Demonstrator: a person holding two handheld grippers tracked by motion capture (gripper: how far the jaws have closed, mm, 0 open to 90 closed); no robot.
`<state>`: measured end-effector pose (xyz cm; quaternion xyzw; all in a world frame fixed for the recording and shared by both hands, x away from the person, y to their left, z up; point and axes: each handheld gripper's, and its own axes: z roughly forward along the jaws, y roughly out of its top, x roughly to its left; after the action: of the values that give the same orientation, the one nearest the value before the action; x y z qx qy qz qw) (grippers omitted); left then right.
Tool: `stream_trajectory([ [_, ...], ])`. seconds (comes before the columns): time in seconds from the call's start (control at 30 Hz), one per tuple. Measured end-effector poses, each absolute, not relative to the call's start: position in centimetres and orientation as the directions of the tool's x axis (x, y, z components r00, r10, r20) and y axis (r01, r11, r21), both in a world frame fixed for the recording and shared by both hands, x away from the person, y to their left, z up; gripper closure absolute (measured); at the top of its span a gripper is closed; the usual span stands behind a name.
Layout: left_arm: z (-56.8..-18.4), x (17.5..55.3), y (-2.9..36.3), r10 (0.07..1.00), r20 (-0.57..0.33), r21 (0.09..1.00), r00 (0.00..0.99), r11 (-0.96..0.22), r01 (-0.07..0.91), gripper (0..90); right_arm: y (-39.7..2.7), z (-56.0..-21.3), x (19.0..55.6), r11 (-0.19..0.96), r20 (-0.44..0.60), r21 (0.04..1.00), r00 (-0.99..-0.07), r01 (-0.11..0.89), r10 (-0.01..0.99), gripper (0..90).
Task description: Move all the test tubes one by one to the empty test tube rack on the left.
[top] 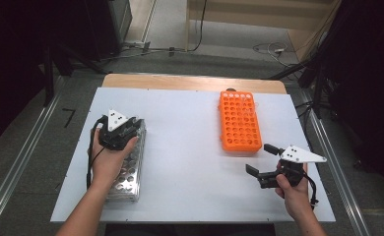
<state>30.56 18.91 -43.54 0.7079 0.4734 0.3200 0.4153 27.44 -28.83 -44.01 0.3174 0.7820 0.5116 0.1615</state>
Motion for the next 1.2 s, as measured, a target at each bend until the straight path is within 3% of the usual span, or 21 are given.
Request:
stream_trajectory([
  [0.6, -43.3, 30.7, 19.5, 0.936, -0.01, 0.873, 0.351, -0.163, 0.459, 68.2, -28.8, -44.0, 27.5, 0.27, 0.077, 0.904, -0.748, 0.331, 0.659, 0.0],
  [1.2, -41.6, 25.9, 19.5, 0.889, -0.115, 0.937, 0.443, -0.052, 0.347, 19.2, -28.4, -43.5, 29.2, 0.245, 0.092, 0.906, -0.726, 0.345, 0.682, 0.0],
])
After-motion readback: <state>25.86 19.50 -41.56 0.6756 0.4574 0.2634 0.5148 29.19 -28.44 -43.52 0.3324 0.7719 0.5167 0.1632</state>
